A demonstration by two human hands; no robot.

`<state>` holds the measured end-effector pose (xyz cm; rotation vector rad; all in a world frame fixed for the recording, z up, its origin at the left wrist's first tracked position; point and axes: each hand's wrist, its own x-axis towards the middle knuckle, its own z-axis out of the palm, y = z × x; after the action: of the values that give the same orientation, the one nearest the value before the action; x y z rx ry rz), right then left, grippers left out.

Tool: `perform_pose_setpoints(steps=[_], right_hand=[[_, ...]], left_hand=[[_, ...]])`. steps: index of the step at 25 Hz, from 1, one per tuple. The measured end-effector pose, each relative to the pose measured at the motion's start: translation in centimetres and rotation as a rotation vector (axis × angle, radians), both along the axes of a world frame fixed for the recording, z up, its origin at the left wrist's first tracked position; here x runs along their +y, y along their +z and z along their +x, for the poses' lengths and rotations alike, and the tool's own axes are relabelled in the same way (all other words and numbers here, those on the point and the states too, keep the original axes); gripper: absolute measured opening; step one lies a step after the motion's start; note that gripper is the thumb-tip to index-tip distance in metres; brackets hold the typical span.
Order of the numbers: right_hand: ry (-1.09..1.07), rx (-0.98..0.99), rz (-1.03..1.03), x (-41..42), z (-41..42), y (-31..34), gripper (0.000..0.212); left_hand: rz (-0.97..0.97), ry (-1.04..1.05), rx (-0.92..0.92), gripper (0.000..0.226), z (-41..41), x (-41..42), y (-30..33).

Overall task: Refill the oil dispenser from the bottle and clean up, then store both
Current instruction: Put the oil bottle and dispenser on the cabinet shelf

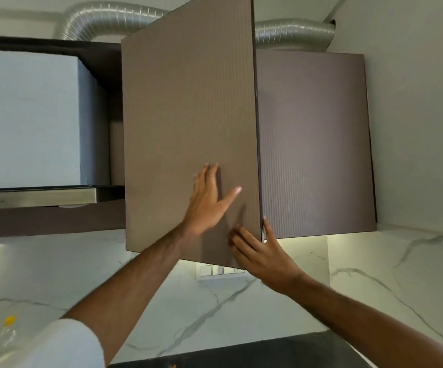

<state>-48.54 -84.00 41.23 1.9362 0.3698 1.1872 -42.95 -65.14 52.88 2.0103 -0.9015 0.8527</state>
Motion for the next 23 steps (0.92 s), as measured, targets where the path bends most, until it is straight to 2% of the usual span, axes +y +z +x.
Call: perform_pose_setpoints(steps=[4, 7, 11, 13, 16, 19, 21, 23], right_hand=[[0.091, 0.037, -0.123, 5.6, -5.7, 0.8, 0.072], [0.239, 0.108, -0.086, 10.2, -9.0, 1.6, 0.071], [0.565, 0.249, 0.316, 17.8, -11.7, 1.2, 0.091], [0.684, 0.334, 0.642, 22.0, -12.2, 0.4, 0.11], [0.757, 0.592, 1.069, 28.7, -12.3, -1.0, 0.132], [0.789, 0.782, 1.171, 33.8, -12.1, -1.3, 0.124], [0.801, 0.781, 1.176, 36.6, -11.9, -1.3, 0.116], [0.83, 0.698, 1.248, 38.2, -11.6, -1.8, 0.106]], left_hand=[[-0.1, 0.005, 0.047, 0.115, -6.7, 0.9, 3.5], [-0.169, -0.024, 0.038, 0.116, -9.1, 5.1, 3.9], [-0.155, -0.053, 0.072, 0.108, -11.9, 13.8, 5.1], [-0.17, -0.071, 0.093, 0.097, -13.7, 17.8, 4.9], [-0.143, -0.078, 0.14, 0.088, -16.2, 23.3, 3.5], [-0.12, -0.033, 0.198, 0.095, -17.0, 28.0, 2.0], [-0.091, -0.012, 0.249, 0.1, -17.2, 30.5, 0.2], [-0.069, -0.012, 0.278, 0.097, -17.2, 31.5, -2.7]])
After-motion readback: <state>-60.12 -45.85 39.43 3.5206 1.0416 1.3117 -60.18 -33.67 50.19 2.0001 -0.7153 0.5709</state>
